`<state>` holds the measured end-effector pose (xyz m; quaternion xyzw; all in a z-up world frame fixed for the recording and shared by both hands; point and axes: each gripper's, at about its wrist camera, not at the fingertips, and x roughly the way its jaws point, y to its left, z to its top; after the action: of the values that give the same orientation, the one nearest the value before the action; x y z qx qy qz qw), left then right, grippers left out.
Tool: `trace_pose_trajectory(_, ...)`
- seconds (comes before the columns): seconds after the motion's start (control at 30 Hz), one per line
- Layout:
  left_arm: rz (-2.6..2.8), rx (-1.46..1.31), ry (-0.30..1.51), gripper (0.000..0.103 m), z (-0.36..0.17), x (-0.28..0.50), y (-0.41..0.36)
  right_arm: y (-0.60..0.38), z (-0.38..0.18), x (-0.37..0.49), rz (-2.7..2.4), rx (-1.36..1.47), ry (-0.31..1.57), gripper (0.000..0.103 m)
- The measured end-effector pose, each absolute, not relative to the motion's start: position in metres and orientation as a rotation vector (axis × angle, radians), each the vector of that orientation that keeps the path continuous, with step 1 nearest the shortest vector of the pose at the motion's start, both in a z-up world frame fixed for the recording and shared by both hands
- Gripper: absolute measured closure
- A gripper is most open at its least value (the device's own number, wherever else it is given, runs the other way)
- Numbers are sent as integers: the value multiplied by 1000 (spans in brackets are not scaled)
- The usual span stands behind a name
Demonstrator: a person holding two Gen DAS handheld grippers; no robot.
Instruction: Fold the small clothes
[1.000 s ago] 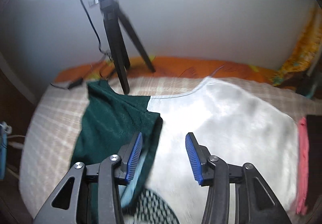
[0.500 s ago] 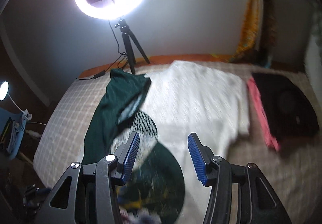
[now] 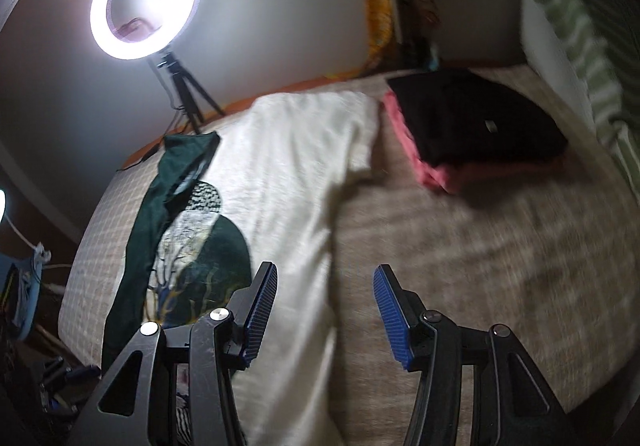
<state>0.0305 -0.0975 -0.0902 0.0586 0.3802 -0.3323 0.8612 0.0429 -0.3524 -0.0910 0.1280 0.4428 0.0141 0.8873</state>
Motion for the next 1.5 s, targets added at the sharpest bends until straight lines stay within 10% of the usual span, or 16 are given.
trace_pose_trajectory(0.9, -835, 271, 810, 49, -139, 22, -312, -440, -99, 106, 77, 435, 923, 47)
trace_pose_trajectory(1.13, -830, 238, 788, 91, -150, 35, -303, -437, -110, 168, 142, 460, 961, 47)
trace_pose_trajectory(1.5, -904, -43, 836, 97, -138, 54, -270, -406, -175, 233, 111, 476, 1130, 47)
